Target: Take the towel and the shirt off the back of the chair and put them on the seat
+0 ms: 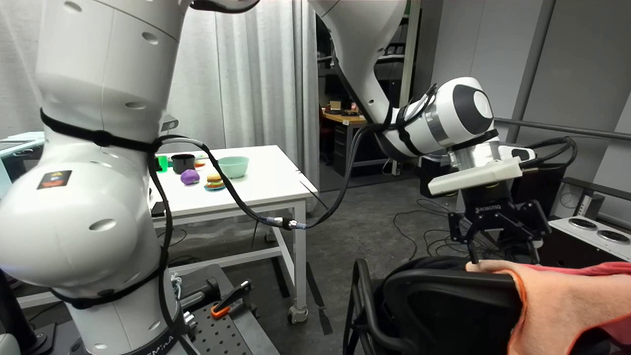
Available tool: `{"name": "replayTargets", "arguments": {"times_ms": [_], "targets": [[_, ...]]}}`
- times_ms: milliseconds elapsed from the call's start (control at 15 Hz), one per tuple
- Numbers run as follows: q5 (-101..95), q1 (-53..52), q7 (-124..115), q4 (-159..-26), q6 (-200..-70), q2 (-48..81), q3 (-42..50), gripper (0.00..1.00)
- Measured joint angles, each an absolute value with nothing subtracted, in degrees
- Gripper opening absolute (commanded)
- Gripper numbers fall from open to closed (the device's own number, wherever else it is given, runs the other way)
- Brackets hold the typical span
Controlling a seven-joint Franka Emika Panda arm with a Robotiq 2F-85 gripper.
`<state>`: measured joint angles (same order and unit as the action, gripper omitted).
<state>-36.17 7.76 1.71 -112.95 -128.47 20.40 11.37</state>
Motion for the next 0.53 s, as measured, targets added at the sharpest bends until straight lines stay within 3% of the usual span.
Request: {"name": "replayTargets", "arguments": {"times_ms": [67,533], "targets": [[-37.2,7.7,1.5,-112.2,-128.5,21.4,11.4,0.82],[-38.4,7.2,1.3,-108.0,-128.4,26.4,11.2,0.27]]}}
